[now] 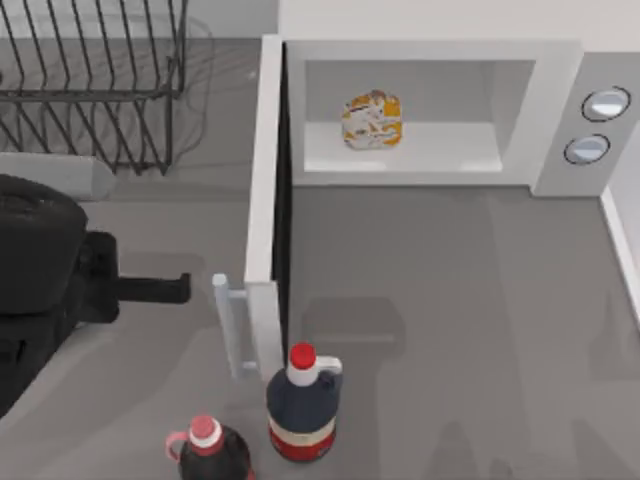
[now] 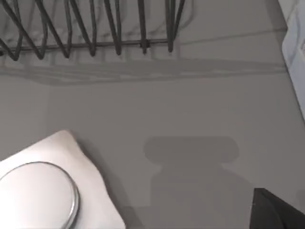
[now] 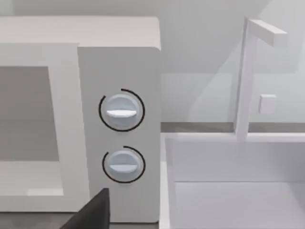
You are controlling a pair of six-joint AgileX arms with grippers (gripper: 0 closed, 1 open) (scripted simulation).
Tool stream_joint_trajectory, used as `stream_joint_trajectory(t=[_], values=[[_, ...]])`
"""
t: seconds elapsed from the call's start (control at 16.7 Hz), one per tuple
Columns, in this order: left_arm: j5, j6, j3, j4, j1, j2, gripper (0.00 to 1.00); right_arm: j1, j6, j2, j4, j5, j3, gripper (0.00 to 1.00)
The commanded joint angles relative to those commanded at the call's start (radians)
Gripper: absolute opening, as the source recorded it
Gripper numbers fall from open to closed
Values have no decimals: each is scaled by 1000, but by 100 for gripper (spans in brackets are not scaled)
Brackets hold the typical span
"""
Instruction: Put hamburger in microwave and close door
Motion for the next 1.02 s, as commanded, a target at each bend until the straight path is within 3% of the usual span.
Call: stream_joint_trajectory(t=[0.24,0.54,0.78,1.02], values=[[83,-73,140,-119,47,165,0,0,0,0,0,0,0,100],[96,-83,161,-136,55,186,0,0,0,0,0,0,0,100],[94,-84,138,-103,53,194,0,0,0,0,0,0,0,100],[96,-85,51,29,53,238,0,0,0,0,0,0,0,100]])
